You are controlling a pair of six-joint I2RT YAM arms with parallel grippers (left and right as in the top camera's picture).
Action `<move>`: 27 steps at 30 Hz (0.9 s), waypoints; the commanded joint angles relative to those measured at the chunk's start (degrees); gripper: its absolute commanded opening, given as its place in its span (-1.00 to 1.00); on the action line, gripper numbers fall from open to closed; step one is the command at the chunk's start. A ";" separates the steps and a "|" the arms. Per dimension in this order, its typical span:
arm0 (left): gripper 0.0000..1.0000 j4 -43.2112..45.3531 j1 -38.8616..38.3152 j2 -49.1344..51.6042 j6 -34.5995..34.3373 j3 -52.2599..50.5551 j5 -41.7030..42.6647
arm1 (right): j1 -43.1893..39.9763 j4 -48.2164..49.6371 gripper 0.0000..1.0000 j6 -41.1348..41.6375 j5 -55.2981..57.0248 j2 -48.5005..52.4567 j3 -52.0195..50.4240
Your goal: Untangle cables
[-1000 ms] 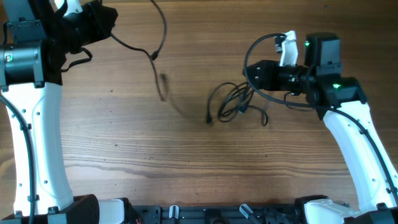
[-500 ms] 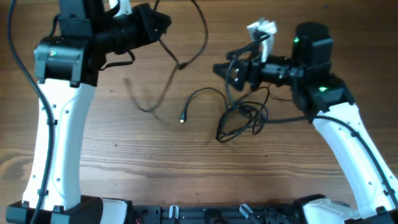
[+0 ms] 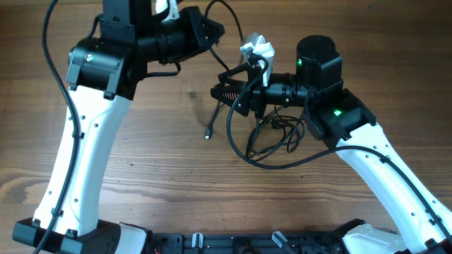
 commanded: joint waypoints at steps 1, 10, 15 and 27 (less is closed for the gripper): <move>-0.87 0.33 -1.64 0.22 -0.57 0.22 1.09 | 0.07 0.74 -0.21 -0.57 2.49 -1.05 1.05; -0.92 -3.45 0.74 0.24 1.88 0.17 -16.31 | 0.07 -4.90 0.13 0.87 7.06 -1.05 1.05; -0.92 -11.50 1.14 2.43 2.05 0.17 -28.26 | 0.07 -6.47 0.36 -0.04 6.36 -1.05 1.05; -0.92 -9.09 -0.44 4.50 2.84 0.17 2.10 | 1.14 -5.33 0.38 -5.62 5.95 -0.02 0.83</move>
